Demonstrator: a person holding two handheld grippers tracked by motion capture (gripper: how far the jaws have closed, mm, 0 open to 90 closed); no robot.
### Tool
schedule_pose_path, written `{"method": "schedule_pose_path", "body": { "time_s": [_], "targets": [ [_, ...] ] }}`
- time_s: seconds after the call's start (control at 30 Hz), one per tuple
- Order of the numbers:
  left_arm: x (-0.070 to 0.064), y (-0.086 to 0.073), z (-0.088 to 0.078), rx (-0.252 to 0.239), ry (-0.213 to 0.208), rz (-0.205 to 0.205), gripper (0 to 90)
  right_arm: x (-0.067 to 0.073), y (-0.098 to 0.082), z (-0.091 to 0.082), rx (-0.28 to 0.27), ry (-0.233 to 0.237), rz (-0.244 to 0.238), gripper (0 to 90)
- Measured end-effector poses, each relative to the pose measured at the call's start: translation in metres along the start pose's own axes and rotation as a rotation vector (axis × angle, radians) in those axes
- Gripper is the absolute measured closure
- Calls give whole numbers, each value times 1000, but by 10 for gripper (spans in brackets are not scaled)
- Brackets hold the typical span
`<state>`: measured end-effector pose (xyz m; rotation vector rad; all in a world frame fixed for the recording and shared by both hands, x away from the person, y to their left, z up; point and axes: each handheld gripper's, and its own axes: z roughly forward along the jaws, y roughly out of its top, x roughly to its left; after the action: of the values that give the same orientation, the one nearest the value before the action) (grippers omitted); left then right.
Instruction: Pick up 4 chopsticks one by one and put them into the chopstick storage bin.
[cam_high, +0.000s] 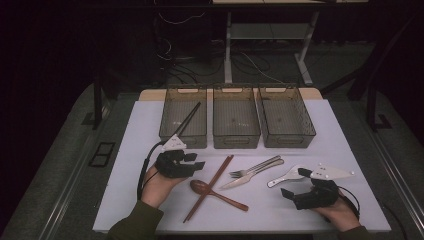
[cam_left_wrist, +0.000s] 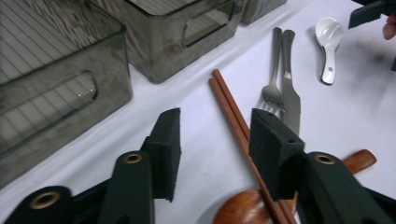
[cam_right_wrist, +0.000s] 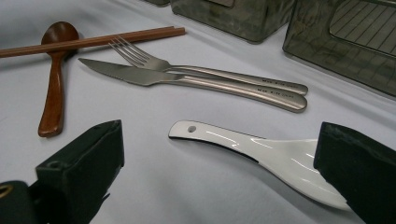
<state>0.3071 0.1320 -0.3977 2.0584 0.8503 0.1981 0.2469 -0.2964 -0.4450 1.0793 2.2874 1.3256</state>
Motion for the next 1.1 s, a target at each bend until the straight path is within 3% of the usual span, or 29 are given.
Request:
{"method": "schedule_pose_path", "body": {
  "time_s": [0.4, 0.73, 1.1],
  "targets": [
    [-18, -19, 13, 44, -57, 8, 733, 1, 0, 0, 2, 4, -2, 14],
    [-23, -21, 30, 98, -77, 29, 737, 1, 0, 2, 6, -2, -10, 14],
    [-24, -23, 36, 130, -78, 41, 736, 1, 0, 1, 7, -2, -9, 14]
  ]
}}
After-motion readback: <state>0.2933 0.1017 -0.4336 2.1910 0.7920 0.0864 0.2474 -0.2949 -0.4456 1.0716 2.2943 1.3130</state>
